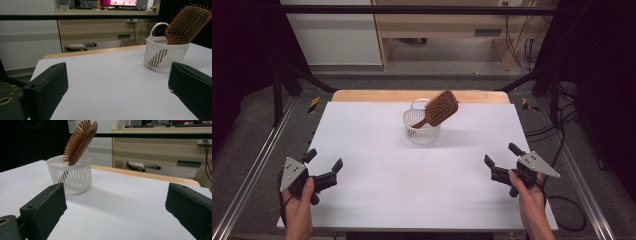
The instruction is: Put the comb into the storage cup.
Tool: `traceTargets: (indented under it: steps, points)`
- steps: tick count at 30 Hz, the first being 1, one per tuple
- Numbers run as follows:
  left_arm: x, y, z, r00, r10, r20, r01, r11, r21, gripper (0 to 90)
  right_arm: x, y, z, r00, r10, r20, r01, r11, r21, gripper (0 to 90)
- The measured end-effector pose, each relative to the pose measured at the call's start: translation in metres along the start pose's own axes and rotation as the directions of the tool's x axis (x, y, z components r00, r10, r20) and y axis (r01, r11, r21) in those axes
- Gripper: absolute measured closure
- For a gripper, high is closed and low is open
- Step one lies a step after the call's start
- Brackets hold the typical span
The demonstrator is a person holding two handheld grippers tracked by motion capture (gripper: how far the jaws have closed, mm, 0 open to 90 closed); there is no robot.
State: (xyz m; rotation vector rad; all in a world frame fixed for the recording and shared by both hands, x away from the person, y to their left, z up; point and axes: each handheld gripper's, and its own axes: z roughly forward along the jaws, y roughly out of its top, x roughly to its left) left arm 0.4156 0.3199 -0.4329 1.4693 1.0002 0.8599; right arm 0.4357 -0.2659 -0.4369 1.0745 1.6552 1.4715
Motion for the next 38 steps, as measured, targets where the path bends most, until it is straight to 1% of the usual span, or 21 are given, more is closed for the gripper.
traceTargets:
  steps: [6,8,11,13,17,26,27,28,33,38]
  points:
    - [0.000,0.001,0.000,0.9997,-0.009,0.025,0.009,0.9998,-0.015,2.8,0.004,-0.007,-0.001,0.9999,-0.002,-0.016,0.002,1.000,0.004,3.3]
    - [-0.001,0.001,-0.001,0.9996,-0.010,0.025,0.011,0.9997,-0.023,2.8,0.004,-0.008,0.000,0.9998,-0.002,-0.021,0.002,1.000,0.003,3.4]
    - [-0.001,0.003,-0.003,0.9991,-0.032,0.026,0.034,0.9979,-0.055,2.8,0.005,-0.009,0.000,0.9995,-0.001,-0.031,0.001,1.000,-0.001,3.3]
    - [0.000,0.004,-0.004,0.9988,-0.041,0.028,0.043,0.9968,-0.068,2.8,0.006,-0.011,0.001,0.9993,-0.003,-0.039,0.003,1.000,-0.004,3.2]
    - [0.001,0.003,-0.003,0.9981,-0.048,0.039,0.050,0.9964,-0.068,2.8,0.010,-0.014,0.003,0.9980,-0.013,-0.063,0.013,1.000,-0.001,3.0]
    - [-0.006,0.004,-0.002,0.9971,-0.024,0.072,0.029,0.9970,-0.072,2.8,0.023,-0.020,0.012,0.9910,-0.044,-0.127,0.047,0.999,0.018,2.8]
    - [-0.007,0.004,-0.001,0.9975,-0.018,0.068,0.023,0.9973,-0.070,2.8,0.024,-0.020,0.013,0.9898,-0.045,-0.135,0.048,0.999,0.020,2.8]
    - [-0.008,0.004,-0.001,0.9969,-0.015,0.078,0.021,0.9976,-0.066,2.8,0.026,-0.021,0.013,0.9887,-0.042,-0.144,0.046,0.999,0.024,2.8]
    - [-0.013,0.003,0.002,0.9953,-0.007,0.097,0.012,0.9985,-0.054,2.7,0.031,-0.023,0.019,0.9836,-0.040,-0.176,0.047,0.998,0.036,3.0]
    - [-0.016,0.001,0.004,0.9945,0.003,0.104,0.001,0.9991,-0.041,2.7,0.034,-0.023,0.022,0.9815,-0.049,-0.185,0.058,0.997,0.042,3.2]
